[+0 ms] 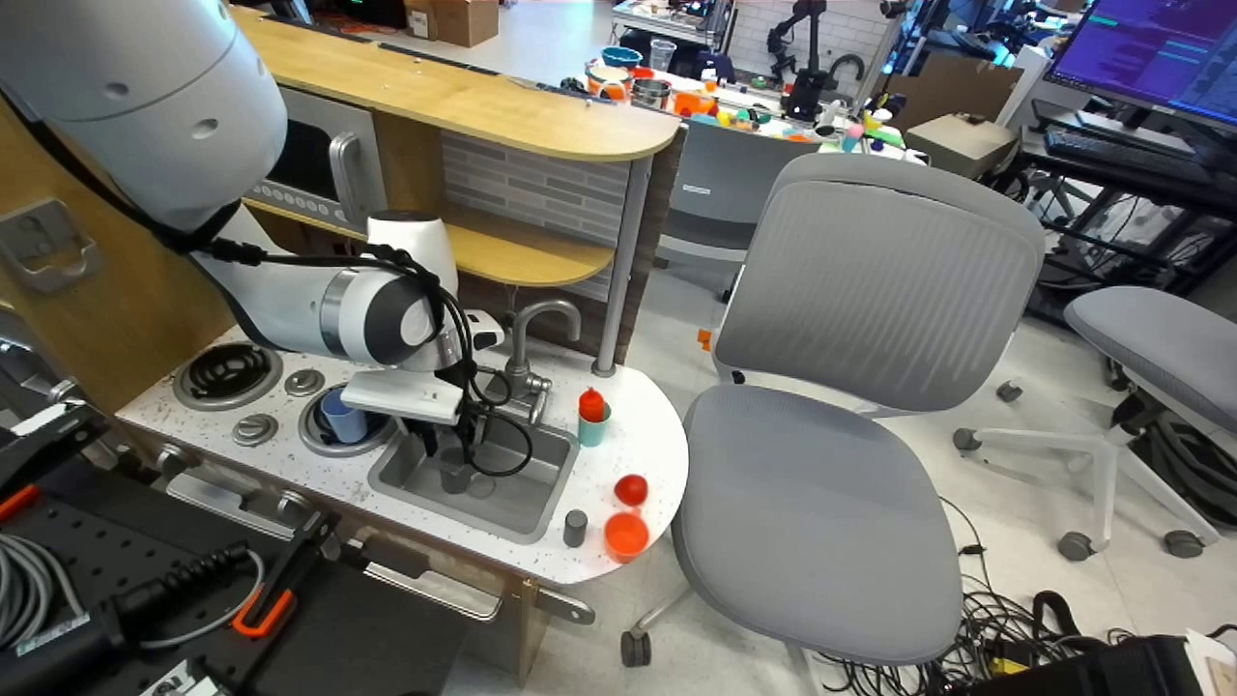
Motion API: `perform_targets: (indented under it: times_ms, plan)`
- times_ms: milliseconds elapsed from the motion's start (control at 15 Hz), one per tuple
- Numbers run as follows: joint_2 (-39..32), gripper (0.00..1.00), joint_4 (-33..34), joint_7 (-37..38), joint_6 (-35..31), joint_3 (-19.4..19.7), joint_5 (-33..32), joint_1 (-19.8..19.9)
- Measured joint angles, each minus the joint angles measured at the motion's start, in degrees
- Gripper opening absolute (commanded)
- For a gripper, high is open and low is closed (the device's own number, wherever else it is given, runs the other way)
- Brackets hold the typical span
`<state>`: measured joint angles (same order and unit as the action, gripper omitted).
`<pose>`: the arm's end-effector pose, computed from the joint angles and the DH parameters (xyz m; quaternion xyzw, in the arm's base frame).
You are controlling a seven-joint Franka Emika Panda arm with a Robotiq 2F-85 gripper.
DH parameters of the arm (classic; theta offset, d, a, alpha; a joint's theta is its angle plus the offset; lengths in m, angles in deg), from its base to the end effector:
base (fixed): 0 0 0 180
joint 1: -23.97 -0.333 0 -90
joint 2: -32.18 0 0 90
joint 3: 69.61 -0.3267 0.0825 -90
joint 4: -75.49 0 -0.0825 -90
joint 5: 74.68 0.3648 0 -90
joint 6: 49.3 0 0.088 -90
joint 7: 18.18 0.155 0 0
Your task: Put the grey block in the sink
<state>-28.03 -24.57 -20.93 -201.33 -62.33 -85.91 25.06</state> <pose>0.5860 -0.0903 -0.0535 0.9904 0.0684 -0.0806 0.0893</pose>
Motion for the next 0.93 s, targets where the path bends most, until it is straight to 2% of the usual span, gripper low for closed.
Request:
perform_targets:
  times_ms: [67,133,600,933]
  plan:
    - [0.00,0.98,-0.06,0.01,0.00,0.00,0.02,0.00]
    - [0.00,1.00,-0.09,0.01,0.00,-0.02,0.02,0.00]
    - [3.27,1.00,-2.29,0.03,-0.01,-0.82,2.17,1.18]
    - [7.57,1.00,-5.20,0.14,0.13,-1.32,8.03,5.46]
